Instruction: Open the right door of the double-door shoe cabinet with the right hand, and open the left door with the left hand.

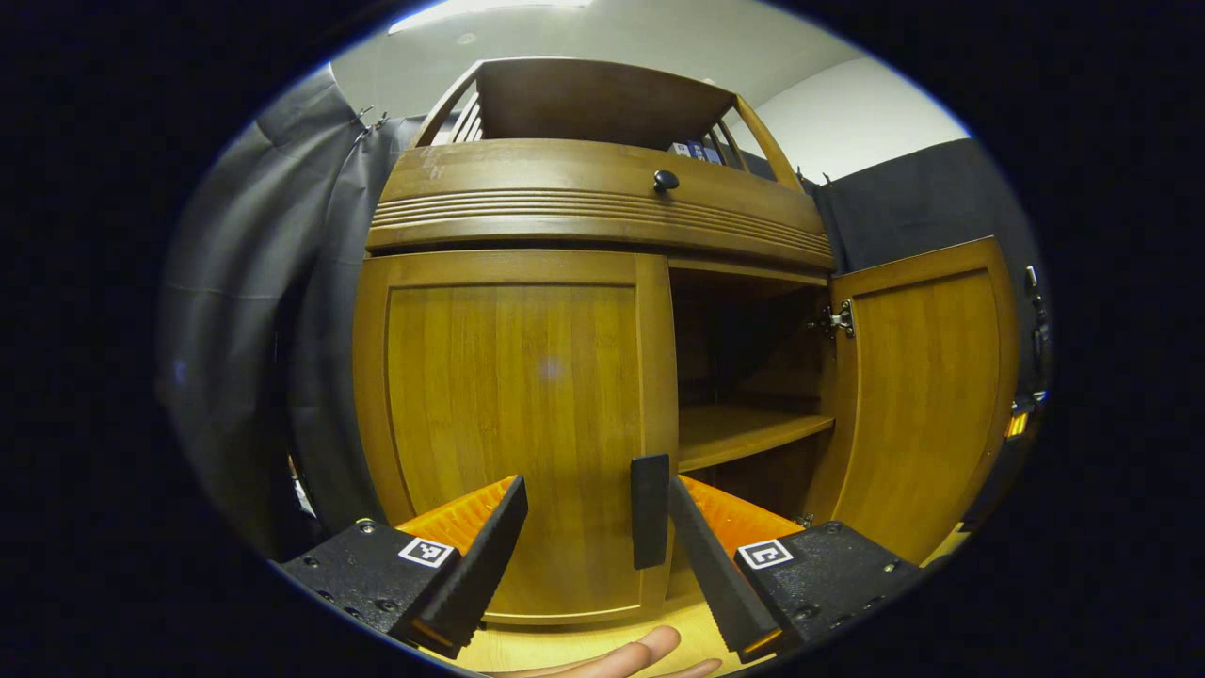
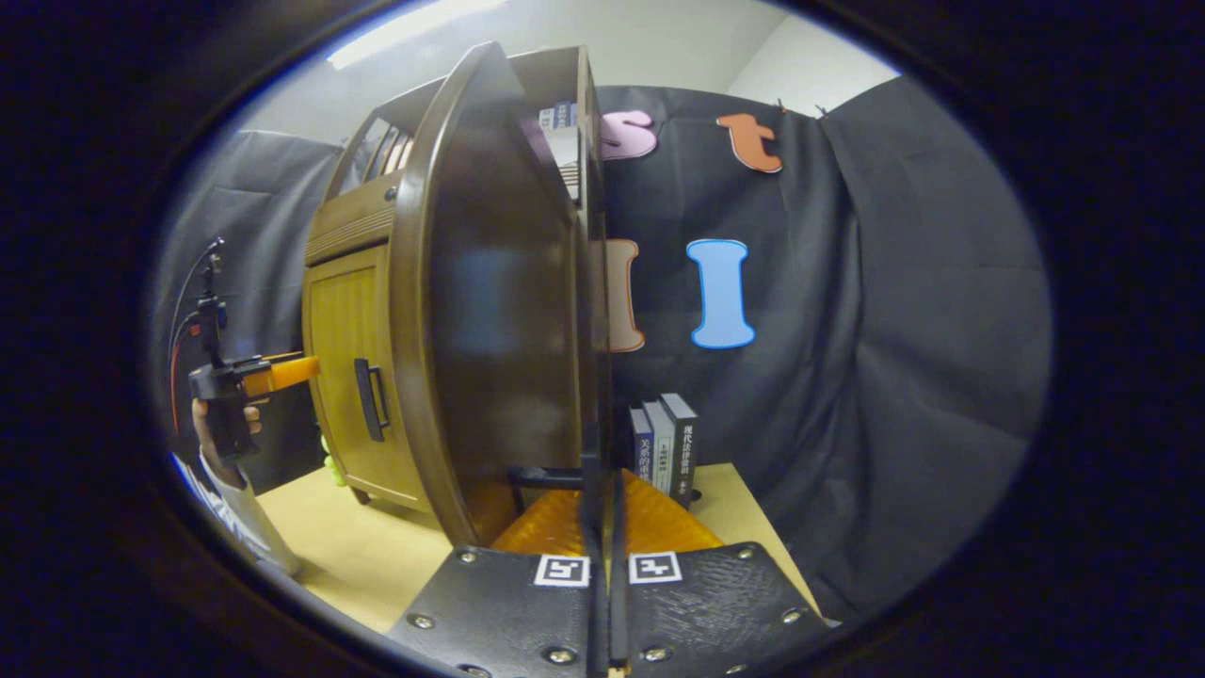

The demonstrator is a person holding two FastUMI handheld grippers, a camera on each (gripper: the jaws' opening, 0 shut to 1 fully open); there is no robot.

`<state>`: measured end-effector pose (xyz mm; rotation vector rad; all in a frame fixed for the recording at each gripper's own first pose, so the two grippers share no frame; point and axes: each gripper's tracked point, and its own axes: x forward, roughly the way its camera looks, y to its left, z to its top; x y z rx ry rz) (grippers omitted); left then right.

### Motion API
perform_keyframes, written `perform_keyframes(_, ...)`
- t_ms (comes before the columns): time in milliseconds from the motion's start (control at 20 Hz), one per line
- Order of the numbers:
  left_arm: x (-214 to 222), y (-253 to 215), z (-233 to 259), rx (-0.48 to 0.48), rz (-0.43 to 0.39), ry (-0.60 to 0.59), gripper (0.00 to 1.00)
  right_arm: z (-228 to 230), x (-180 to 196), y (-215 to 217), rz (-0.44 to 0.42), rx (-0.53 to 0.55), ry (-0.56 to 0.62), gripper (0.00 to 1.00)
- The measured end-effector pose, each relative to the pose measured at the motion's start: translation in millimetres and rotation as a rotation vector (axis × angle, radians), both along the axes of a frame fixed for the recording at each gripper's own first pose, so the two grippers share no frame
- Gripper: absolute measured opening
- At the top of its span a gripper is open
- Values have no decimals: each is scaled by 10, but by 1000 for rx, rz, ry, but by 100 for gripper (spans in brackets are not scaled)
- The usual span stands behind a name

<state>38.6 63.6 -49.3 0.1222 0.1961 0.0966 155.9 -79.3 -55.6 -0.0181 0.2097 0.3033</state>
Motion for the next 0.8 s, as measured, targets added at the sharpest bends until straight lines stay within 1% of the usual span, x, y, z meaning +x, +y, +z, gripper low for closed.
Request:
perform_keyframes(50,2,-31,-11,-6,-11,3,94,-2,55,-15,28,1,-5,1)
perform_keyframes(100,9,-57,-25,-12,-19,7,94,-11,43,-34,46,0,-9,6)
perform_keyframes(150,5,-75,-27,-16,-26,8,94,-2,40,-37,60,3,-9,4)
perform_keyframes(300,44,-150,-60,-25,-52,10,94,23,11,-35,69,4,-29,5)
perform_keyframes(350,59,-152,-82,-21,-53,12,94,69,-46,-55,67,14,-29,15)
perform_keyframes(450,96,-166,-119,-12,-52,16,94,6,-8,-72,43,9,-29,36)
perform_keyframes(500,125,-190,-147,-12,-54,20,94,-15,-17,-93,30,-1,-23,35)
perform_keyframes(650,246,-256,-271,-22,-74,48,94,32,-68,-225,-17,-12,-27,68)
perform_keyframes(700,289,-245,-309,-20,-70,59,94,27,-47,-270,-32,-14,-33,73)
perform_keyframes(750,325,-248,-336,-12,-67,63,94,27,-50,-304,-42,-12,-37,82)
perform_keyframes(800,355,-249,-359,-1,-63,67,93,25,-59,-328,-47,-10,-40,88)
